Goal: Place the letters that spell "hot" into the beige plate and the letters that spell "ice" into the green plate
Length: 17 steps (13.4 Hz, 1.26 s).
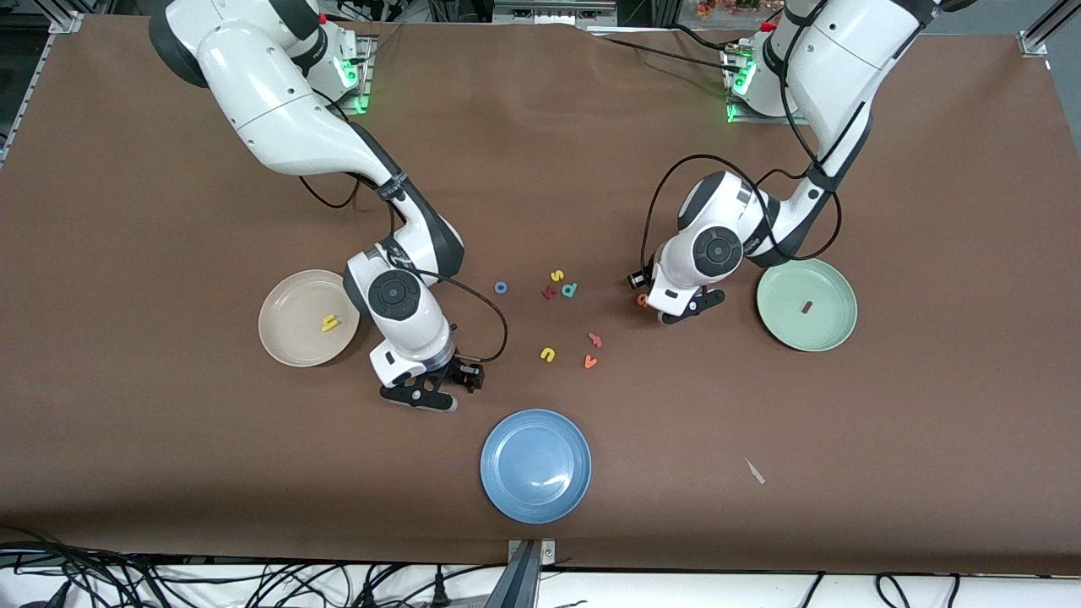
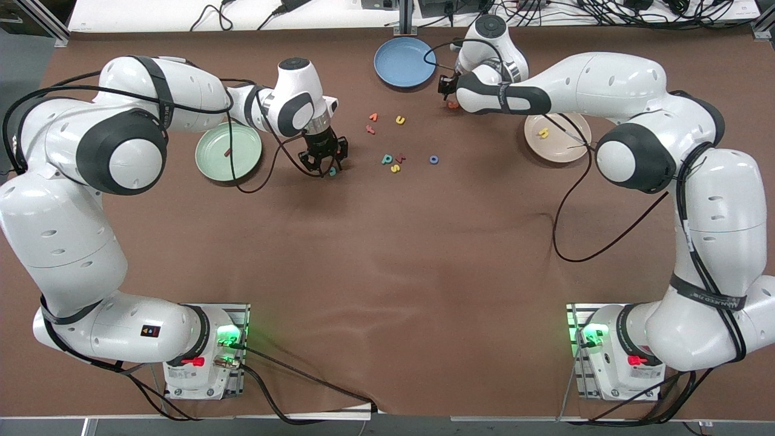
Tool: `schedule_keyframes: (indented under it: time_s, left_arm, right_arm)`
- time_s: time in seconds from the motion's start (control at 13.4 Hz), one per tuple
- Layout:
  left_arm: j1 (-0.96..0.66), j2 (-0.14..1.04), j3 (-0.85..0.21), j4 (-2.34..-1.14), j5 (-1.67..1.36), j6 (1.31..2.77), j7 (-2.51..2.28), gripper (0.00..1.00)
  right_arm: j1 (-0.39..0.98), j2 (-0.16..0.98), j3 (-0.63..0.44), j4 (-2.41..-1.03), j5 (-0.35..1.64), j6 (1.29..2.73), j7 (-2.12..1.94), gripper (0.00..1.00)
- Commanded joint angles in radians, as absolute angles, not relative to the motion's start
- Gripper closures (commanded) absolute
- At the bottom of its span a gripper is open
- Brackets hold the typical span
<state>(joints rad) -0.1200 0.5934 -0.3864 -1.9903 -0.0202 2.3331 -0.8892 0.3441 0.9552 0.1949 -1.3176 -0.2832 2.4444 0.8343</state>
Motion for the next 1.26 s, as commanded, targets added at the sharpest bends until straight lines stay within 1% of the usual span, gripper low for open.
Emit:
schedule_keyframes:
  time_s: [0.0, 0.07, 0.3, 0.37, 0.45, 0.52, 0.59, 0.67, 0.74, 0.82, 0.89, 1.04, 1.12, 1.19]
  left_arm:
    - [-0.126, 0.595, -0.387, -1.997, 0.002, 2.356, -0.902, 0.55]
    - [-0.124, 0.595, -0.387, -1.997, 0.000, 2.356, -0.905, 0.59]
    - [-0.126, 0.595, -0.387, -1.997, 0.000, 2.356, -0.916, 0.79]
    - [-0.127, 0.595, -0.387, -1.997, 0.002, 2.353, -0.914, 0.86]
    - [-0.126, 0.595, -0.387, -1.997, 0.002, 2.353, -0.914, 0.89]
    - [-0.126, 0.595, -0.387, -1.996, 0.002, 2.349, -0.913, 0.92]
    - [-0.126, 0.594, -0.387, -1.993, 0.002, 2.345, -0.911, 0.95]
    - [-0.123, 0.591, -0.387, -1.991, 0.002, 2.344, -0.910, 0.97]
    - [-0.118, 0.588, -0.387, -1.990, 0.002, 2.342, -0.905, 1.00]
    - [-0.114, 0.584, -0.387, -1.982, 0.002, 2.342, -0.902, 1.00]
    - [-0.110, 0.583, -0.388, -1.970, 0.002, 2.332, -0.902, 1.00]
    - [-0.098, 0.572, -0.387, -1.951, 0.002, 2.301, -0.897, 1.00]
    - [-0.089, 0.552, -0.387, -1.945, 0.002, 2.287, -0.894, 1.00]
    - [-0.081, 0.546, -0.387, -1.939, 0.002, 2.260, -0.878, 1.00]
  right_arm:
    - [0.365, 1.002, 0.180, -1.273, -0.302, 2.460, 0.874, 0.26]
    - [0.373, 1.005, 0.178, -1.279, -0.302, 2.464, 0.890, 0.26]
    - [0.379, 1.005, 0.178, -1.285, -0.304, 2.464, 0.916, 0.27]
    - [0.379, 1.003, 0.178, -1.287, -0.304, 2.464, 0.916, 0.30]
    - [0.379, 1.002, 0.178, -1.287, -0.304, 2.464, 0.916, 0.32]
    - [0.379, 1.000, 0.178, -1.289, -0.304, 2.462, 0.916, 0.37]
    - [0.379, 0.999, 0.178, -1.296, -0.305, 2.462, 0.916, 0.42]
    - [0.379, 0.997, 0.178, -1.299, -0.305, 2.462, 0.916, 0.44]
    - [0.379, 0.997, 0.178, -1.301, -0.307, 2.462, 0.914, 0.50]
    - [0.379, 0.997, 0.178, -1.302, -0.311, 2.464, 0.914, 0.55]
    - [0.377, 0.997, 0.176, -1.311, -0.314, 2.464, 0.914, 0.63]
    - [0.376, 0.996, 0.176, -1.321, -0.314, 2.464, 0.911, 0.81]
    - [0.374, 0.994, 0.176, -1.324, -0.314, 2.464, 0.908, 0.87]
    - [0.373, 0.989, 0.176, -1.327, -0.314, 2.462, 0.905, 0.87]
